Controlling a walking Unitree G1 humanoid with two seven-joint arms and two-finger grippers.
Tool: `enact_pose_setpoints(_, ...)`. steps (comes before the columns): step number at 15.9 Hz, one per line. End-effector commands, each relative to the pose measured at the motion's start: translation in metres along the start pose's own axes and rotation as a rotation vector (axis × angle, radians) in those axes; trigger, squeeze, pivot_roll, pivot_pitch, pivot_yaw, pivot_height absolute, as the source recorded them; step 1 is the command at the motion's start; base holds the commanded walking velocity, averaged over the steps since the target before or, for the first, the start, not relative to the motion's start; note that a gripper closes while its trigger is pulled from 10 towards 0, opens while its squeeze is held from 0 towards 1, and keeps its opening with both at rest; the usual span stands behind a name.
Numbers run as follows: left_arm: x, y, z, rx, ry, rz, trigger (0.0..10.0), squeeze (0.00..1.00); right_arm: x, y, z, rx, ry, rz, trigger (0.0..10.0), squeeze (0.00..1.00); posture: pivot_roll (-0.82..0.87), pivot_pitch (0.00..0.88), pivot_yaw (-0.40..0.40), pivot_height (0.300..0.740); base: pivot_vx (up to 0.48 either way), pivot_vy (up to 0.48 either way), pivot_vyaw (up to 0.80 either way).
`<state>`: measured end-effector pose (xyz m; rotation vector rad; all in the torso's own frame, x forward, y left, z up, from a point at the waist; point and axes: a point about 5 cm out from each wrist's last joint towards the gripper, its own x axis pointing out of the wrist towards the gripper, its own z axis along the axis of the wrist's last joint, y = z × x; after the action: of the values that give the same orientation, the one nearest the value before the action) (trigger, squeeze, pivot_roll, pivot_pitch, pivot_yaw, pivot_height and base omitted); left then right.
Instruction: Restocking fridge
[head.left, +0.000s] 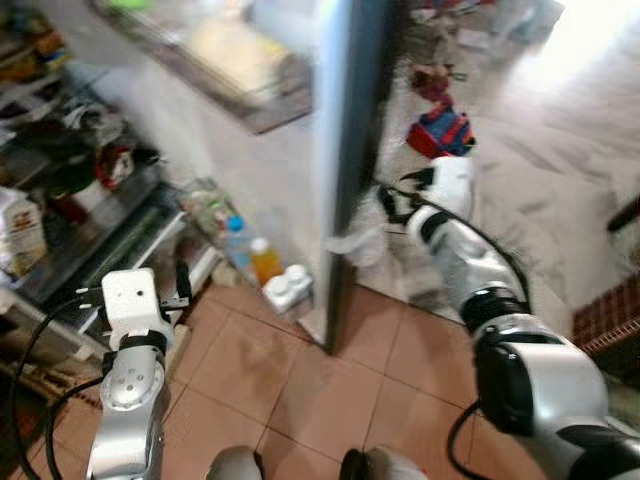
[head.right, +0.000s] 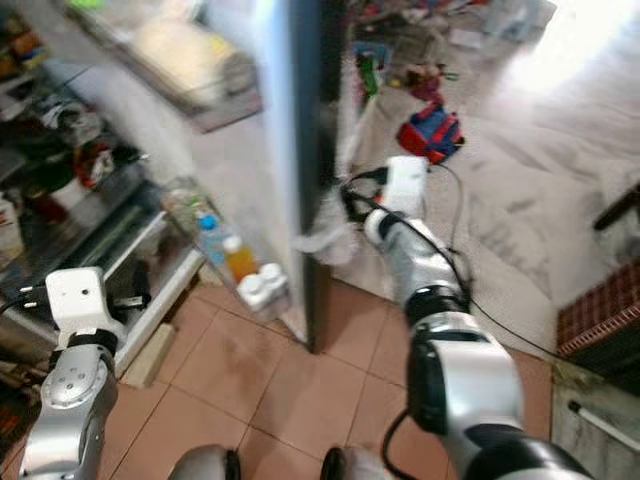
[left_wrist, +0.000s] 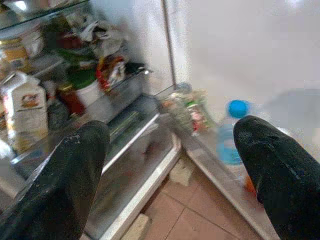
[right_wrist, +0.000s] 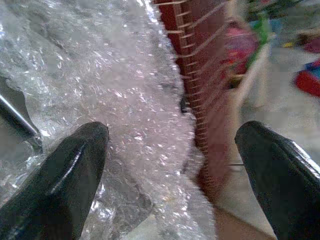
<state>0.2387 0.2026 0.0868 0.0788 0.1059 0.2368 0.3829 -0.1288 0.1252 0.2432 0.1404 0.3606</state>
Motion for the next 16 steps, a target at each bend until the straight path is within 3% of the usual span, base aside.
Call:
enact_pose_setpoints(1, -0.002, 0.002, 0.0, 0.016, 0.007, 0.004, 10.0, 0.0, 0.012, 0.024, 0.016, -0.005, -0.046, 0.114, 10.0, 0.0, 0.17, 0.033, -0.024, 0.74, 0.0, 0.0, 0.0)
enact_pose_setpoints(2, -0.002, 0.001, 0.0, 0.016, 0.007, 0.002, 10.0, 0.0, 0.013, 0.031, 0.013, 0.005, -0.04, 0.166, 10.0, 0.0, 0.16, 0.034, -0.025, 0.74, 0.0, 0.0, 0.0)
enact_pose_setpoints(4, -0.003, 0.004, 0.001, 0.019, -0.003, 0.05, 10.0, 0.0, 0.008, 0.048, 0.007, 0.018, -0.028, 0.398, 10.0, 0.0, 0.16, 0.033, -0.03, 0.74, 0.0, 0.0, 0.0)
enact_pose_setpoints(6, -0.004, 0.012, 0.002, 0.02, -0.014, 0.128, 10.0, 0.0, 0.003, 0.048, 0.004, -0.019, -0.015, 0.479, 10.0, 0.0, 0.15, 0.031, -0.032, 0.74, 0.0, 0.0, 0.0)
enact_pose_setpoints(10, -0.008, 0.03, -0.001, -0.012, 0.013, 0.289, 10.0, 0.0, -0.012, 0.034, -0.003, -0.083, -0.013, 0.523, 10.0, 0.0, 0.15, 0.028, -0.039, 0.74, 0.0, 0.0, 0.2)
enact_pose_setpoints(13, -0.009, 0.029, -0.001, -0.015, 0.007, 0.291, 10.0, 0.0, -0.027, 0.033, -0.017, -0.078, 0.023, 0.594, 10.0, 0.0, 0.14, 0.03, -0.035, 0.74, 0.0, 0.0, 0.8)
enact_pose_setpoints(16, -0.01, 0.026, 0.004, 0.008, -0.027, 0.277, 10.0, 0.0, -0.03, 0.034, -0.025, -0.087, 0.041, 0.581, 10.0, 0.0, 0.14, 0.031, -0.03, 0.74, 0.0, 0.0, 0.8)
